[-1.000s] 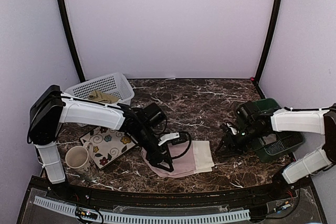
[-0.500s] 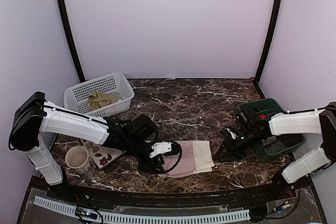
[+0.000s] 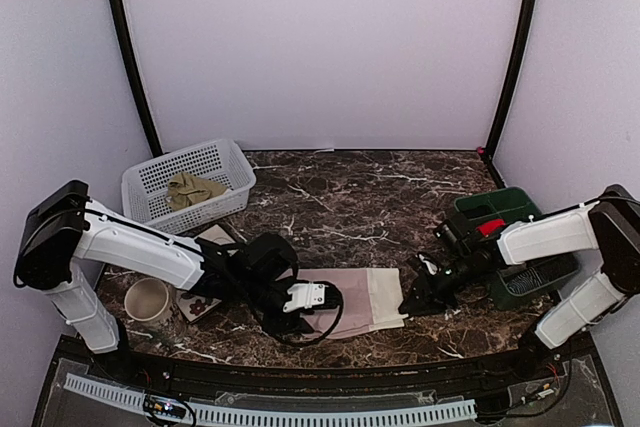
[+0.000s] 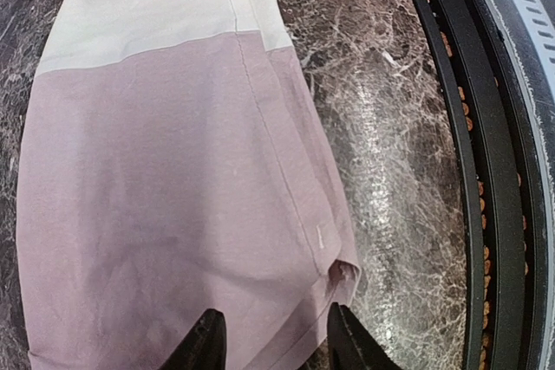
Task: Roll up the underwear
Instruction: Smooth out the underwear at the center of the board.
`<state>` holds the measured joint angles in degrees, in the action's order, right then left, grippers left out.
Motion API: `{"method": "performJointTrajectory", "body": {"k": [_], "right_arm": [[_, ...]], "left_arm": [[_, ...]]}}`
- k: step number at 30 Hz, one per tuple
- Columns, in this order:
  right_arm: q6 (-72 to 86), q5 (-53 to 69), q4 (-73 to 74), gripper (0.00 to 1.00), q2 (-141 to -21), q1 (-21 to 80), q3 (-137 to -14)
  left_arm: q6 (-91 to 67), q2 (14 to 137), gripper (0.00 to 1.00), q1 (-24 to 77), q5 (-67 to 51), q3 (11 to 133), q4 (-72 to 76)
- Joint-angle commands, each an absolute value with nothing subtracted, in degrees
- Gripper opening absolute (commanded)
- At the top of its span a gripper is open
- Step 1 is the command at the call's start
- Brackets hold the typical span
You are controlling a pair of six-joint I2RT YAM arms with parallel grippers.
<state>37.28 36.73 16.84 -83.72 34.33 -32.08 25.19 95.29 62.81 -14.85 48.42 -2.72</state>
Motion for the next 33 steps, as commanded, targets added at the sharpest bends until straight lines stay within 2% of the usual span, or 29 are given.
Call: {"method": "performJointTrajectory", "body": {"k": [1,9,23,27,33], "right_arm": [[38.56,35.03,15.94,0.20,-84.52,35.01,-31.90],[39.20,34.69,16.42,0.00,-83.61,35.05,-32.57],[40.55,35.07,15.66,0.00,-82.62,35.99,-32.95],[40.78,35.01,15.69,0.00,-82.55,36.47,-32.98],[40.76,34.92,16.53,0.00,-82.09,36.83,-33.58]], "left_arm": [[28.70,92.66,0.43,63.65,-14.05,46.32,0.19],[31.44,94.20,0.41,65.39,-11.37,46.19,2.68],[33.81,97.45,0.36,67.67,-7.28,46.90,5.13],[34.13,97.56,0.28,67.76,-6.05,46.78,5.36],[34.29,97.29,0.09,67.76,-5.10,46.51,4.86]]}}
